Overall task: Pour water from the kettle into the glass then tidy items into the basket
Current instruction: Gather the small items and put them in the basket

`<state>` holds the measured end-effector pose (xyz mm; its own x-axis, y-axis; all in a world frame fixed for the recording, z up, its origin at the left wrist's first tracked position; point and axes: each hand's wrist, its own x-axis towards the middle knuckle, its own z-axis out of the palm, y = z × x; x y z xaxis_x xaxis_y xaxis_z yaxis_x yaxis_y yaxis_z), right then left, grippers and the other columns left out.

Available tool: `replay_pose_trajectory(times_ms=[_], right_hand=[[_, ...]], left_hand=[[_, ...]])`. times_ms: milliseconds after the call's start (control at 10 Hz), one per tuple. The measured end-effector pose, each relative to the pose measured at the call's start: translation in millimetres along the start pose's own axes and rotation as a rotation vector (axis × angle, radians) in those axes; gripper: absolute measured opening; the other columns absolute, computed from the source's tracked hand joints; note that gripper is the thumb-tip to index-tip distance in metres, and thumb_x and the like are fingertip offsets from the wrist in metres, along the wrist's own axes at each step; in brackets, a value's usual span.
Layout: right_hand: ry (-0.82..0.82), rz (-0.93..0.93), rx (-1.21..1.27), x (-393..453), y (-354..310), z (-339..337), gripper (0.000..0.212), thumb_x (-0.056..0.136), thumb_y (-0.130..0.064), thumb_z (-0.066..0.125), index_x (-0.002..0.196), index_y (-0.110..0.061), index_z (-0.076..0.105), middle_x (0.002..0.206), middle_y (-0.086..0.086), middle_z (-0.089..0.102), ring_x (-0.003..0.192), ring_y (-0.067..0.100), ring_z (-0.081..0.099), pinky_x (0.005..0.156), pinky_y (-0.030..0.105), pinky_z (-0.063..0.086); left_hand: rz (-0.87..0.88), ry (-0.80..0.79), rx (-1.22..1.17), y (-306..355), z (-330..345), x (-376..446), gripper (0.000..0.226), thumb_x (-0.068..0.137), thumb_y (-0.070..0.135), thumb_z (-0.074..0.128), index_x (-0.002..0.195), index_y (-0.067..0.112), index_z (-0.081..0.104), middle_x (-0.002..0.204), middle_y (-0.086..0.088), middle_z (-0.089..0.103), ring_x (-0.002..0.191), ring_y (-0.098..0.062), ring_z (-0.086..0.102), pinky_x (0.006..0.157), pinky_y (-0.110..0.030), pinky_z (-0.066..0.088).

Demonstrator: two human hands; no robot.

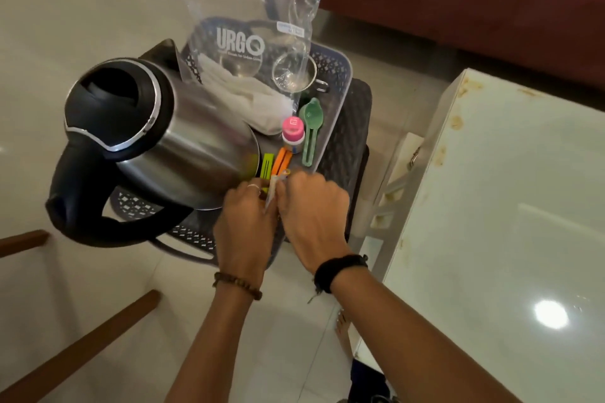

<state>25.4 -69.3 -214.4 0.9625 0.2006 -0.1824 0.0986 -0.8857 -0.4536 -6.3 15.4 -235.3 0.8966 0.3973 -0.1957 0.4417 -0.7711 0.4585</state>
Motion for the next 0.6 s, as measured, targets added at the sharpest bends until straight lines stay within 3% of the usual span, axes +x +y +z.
replay_pose_trajectory(times_ms=[200, 300, 400, 500, 600], right_hand=[[-0.037, 0.069, -0.084, 30, -2, 12, 0.026, 0.096, -0.006, 0.035, 0.096, -0.008, 0.060, 0.097, 0.011, 0.068, 0.089, 0.032, 0.065, 0.060, 0.034, 0.033], [-0.053, 0.073, -0.097, 29, -1, 17, 0.026, 0.098, -0.005, 0.032, 0.100, -0.007, 0.059, 0.099, 0.011, 0.068, 0.090, 0.031, 0.065, 0.060, 0.034, 0.034], [-0.026, 0.042, -0.060, 23, 4, 14, 0.025, 0.099, -0.010, 0.032, 0.098, -0.007, 0.058, 0.097, 0.011, 0.068, 0.086, 0.030, 0.065, 0.059, 0.034, 0.034], [0.128, -0.107, 0.088, 5, 13, 6, 0.025, 0.099, -0.017, 0.035, 0.099, -0.006, 0.057, 0.096, 0.013, 0.067, 0.070, 0.029, 0.065, 0.052, 0.030, 0.033], [0.258, -0.157, 0.275, -34, 40, -3, 0.033, 0.092, -0.029, 0.037, 0.092, -0.004, 0.059, 0.085, 0.011, 0.063, 0.050, 0.012, 0.047, 0.043, 0.016, 0.028]], left_hand=[[0.184, 0.007, 0.103, 12, 15, 15, 0.009, 0.089, 0.014, 0.054, 0.090, 0.005, 0.059, 0.093, -0.015, 0.063, 0.089, -0.032, 0.059, 0.061, -0.032, 0.040], [0.180, -0.043, 0.148, 13, 20, 16, 0.010, 0.090, 0.011, 0.053, 0.092, 0.003, 0.059, 0.099, -0.018, 0.062, 0.094, -0.032, 0.057, 0.065, -0.036, 0.045], [0.163, -0.075, 0.126, 10, 19, 12, 0.022, 0.090, 0.016, 0.055, 0.109, 0.006, 0.055, 0.111, -0.015, 0.058, 0.103, -0.030, 0.052, 0.076, -0.038, 0.047], [0.156, 0.001, 0.140, 12, 16, 5, 0.036, 0.086, 0.017, 0.061, 0.120, 0.010, 0.050, 0.122, -0.013, 0.054, 0.108, -0.027, 0.048, 0.082, -0.032, 0.042], [0.211, 0.172, -0.073, 28, 15, -31, 0.042, 0.084, 0.015, 0.062, 0.123, 0.010, 0.047, 0.119, -0.017, 0.056, 0.110, -0.027, 0.050, 0.087, -0.035, 0.043]])
